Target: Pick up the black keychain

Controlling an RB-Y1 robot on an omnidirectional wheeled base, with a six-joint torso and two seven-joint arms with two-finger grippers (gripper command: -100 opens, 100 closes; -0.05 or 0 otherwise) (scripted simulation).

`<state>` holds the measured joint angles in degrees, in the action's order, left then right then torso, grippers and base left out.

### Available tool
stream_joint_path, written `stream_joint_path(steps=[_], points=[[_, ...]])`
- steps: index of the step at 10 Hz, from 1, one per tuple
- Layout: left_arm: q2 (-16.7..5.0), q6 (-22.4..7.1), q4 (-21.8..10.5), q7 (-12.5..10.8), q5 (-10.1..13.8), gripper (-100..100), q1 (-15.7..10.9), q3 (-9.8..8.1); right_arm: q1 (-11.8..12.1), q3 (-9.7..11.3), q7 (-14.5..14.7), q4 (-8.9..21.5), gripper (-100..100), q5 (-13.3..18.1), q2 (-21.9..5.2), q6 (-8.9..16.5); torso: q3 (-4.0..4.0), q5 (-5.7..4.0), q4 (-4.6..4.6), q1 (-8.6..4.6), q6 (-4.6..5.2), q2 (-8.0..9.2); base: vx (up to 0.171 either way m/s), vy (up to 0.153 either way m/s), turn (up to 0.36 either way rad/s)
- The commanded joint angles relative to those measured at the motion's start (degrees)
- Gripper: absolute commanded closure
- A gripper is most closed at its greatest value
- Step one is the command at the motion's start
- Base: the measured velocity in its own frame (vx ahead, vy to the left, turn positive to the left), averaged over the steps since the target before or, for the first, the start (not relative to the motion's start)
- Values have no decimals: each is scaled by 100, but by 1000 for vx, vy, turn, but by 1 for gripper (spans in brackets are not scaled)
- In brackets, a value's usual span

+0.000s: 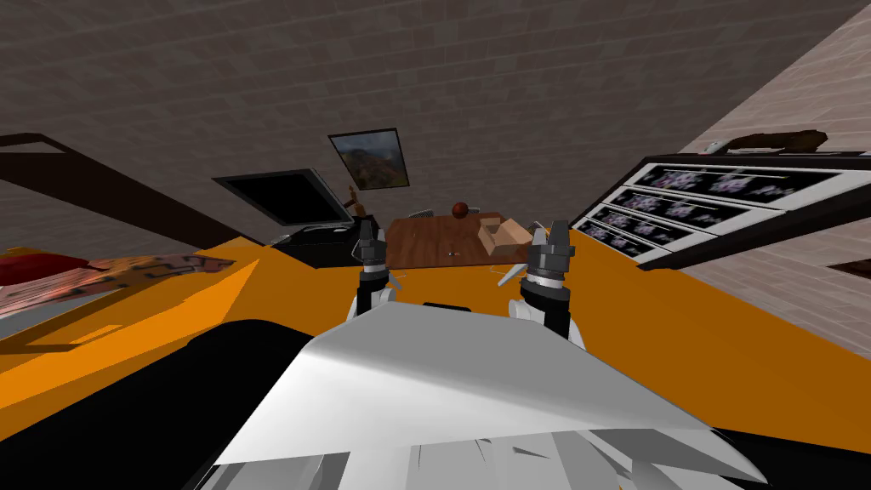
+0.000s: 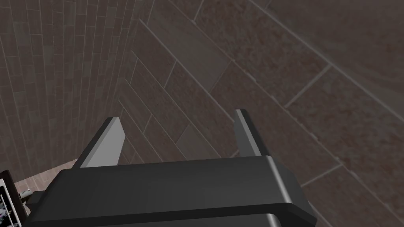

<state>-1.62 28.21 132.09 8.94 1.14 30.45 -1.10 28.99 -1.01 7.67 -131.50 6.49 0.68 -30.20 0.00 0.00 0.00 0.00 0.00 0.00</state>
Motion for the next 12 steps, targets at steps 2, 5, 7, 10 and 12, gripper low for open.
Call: stream_joint_path(steps=[2,5,7,10,12], points=[[0,0,0,0,0,0,0,0,-32,-3,-38,116,-100,196,-370,-39,0,0,0,-1,-1,-1,5,2,80],[0,0,0,0,0,0,0,0,-113,-9,-129,375,-100,659,-839,-140,-3,0,-1,-2,-1,-5,13,0,129],[0,0,0,0,0,0,0,0,-189,-14,-212,601,-100,998,-1145,-239,-4,-1,-2,-3,-2,-7,16,-3,173],[0,0,0,0,0,0,0,0,-279,-20,-309,855,-100,1500,-1449,-360,-4,-1,-2,-2,-2,-7,15,-5,131],[0,0,0,0,0,0,1,0,-327,-23,-363,990,-100,1804,-1601,-428,-5,-1,-2,-5,1,-8,16,-12,130]])
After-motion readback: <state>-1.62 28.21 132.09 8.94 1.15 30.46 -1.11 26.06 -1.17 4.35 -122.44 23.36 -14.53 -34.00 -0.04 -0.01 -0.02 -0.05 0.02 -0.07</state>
